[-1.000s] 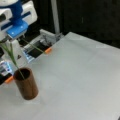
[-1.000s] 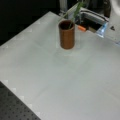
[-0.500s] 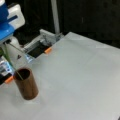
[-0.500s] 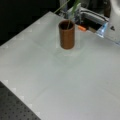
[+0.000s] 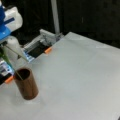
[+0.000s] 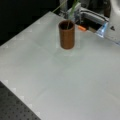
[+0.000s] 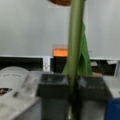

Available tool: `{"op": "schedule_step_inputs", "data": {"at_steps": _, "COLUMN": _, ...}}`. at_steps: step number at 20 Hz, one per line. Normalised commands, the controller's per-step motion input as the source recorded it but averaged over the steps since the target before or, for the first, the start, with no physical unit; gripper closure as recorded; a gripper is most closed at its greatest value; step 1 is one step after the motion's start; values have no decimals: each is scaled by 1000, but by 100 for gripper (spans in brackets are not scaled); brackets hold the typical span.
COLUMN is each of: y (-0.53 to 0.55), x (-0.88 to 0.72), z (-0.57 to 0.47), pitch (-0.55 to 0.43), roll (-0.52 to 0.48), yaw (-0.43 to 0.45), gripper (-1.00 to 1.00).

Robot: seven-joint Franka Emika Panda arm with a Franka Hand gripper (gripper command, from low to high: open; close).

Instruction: Flower insertion into a vase

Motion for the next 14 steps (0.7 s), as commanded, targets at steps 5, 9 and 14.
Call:
{"op": "schedule_step_inputs", "data": {"at_steps": 5, "y": -38, "x": -392, "z": -189, "pitch": -82, "roll": -166, "yaw": 94, "gripper": 100}}
{"op": "schedule_step_inputs", "data": {"at_steps": 9, "y": -15, "x": -403, "z": -143, "pitch": -42, "roll": -120, "yaw": 112, "gripper": 100}}
{"op": "schedule_step_inputs", "data": {"at_steps": 14, "y": -20, "x": -336, "z": -90, "pitch": 1, "roll": -128, "yaw": 127, "gripper": 100}}
